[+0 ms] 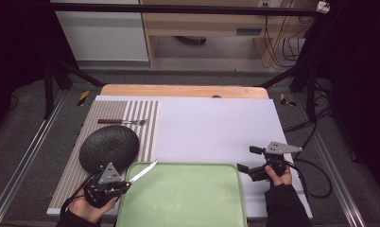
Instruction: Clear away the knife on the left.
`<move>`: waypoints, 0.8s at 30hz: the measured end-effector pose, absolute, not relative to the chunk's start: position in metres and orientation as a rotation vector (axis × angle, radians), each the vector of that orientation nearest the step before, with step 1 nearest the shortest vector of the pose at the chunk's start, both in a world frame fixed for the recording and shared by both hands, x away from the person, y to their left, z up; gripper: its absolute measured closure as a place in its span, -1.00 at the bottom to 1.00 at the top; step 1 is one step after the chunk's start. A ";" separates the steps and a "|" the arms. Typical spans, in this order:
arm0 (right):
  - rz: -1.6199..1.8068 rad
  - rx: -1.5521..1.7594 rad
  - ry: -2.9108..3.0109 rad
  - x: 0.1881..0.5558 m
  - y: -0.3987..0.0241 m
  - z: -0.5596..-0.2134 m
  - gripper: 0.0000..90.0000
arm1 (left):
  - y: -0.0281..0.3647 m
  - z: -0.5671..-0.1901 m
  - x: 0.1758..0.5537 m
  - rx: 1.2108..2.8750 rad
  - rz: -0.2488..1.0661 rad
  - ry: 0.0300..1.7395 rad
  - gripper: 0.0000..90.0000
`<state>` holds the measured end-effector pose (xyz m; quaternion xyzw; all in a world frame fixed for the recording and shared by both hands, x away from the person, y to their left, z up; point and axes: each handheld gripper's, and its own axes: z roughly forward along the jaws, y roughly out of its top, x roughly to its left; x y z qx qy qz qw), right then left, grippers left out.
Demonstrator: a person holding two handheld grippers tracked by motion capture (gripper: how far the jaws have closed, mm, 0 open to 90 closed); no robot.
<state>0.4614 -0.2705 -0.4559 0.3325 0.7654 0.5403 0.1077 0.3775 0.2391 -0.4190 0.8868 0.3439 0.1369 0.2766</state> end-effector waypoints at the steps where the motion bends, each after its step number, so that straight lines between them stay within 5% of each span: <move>1: 1.589 0.979 2.253 0.461 -0.270 -0.456 -0.96 | 0.239 -0.419 0.378 2.382 0.368 0.924 0.71; 24: 1.596 0.977 2.245 0.460 -0.271 -0.455 -0.96 | 0.209 -0.424 0.344 2.356 0.306 0.952 0.71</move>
